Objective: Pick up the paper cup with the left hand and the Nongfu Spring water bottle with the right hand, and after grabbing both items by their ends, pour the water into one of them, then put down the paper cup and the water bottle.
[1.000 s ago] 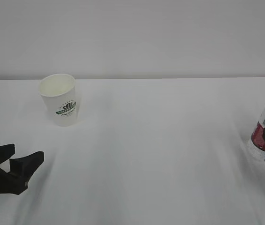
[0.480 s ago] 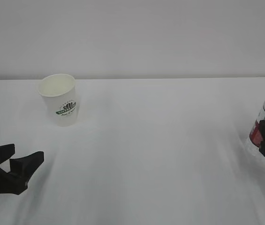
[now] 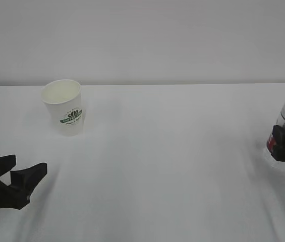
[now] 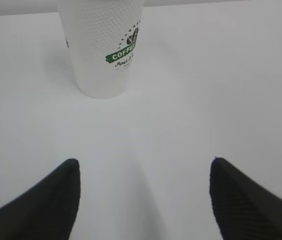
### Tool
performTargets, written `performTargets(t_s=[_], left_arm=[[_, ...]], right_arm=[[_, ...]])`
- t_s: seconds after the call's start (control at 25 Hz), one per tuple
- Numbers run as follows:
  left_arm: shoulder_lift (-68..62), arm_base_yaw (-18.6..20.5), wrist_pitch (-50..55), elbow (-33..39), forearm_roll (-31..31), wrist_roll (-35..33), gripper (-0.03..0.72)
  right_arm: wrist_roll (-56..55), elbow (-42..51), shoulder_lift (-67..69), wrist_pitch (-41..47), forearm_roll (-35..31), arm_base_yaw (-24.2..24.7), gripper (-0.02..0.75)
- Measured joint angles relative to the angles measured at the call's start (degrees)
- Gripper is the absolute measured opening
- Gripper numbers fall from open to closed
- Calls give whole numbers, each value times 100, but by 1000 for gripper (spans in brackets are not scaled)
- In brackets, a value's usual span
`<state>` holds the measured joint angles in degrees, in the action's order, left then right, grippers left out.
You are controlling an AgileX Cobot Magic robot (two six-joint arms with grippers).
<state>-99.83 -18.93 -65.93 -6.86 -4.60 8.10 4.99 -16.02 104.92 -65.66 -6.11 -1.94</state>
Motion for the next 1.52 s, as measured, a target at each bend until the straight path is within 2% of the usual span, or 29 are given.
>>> performTargets(t_s=[0.48,0.76,1.16,1.32,1.52], left_arm=[[0,0,0,0,33,-10,587],[0,0,0,0,33,-10,587],[0,0,0,0,33,-10,587],[0,0,0,0,33,-10,587],[0,0,0,0,33,-10,587]], right_arm=[[0,-473,433,-25,-4,0,595],[0,-669,541,-25,-26,0,663],[0,-1016,820,-25,-90,0,664],[0,-1049,822,-25,-90,0,637],[0,-1049,822,-25,-90,0,526]])
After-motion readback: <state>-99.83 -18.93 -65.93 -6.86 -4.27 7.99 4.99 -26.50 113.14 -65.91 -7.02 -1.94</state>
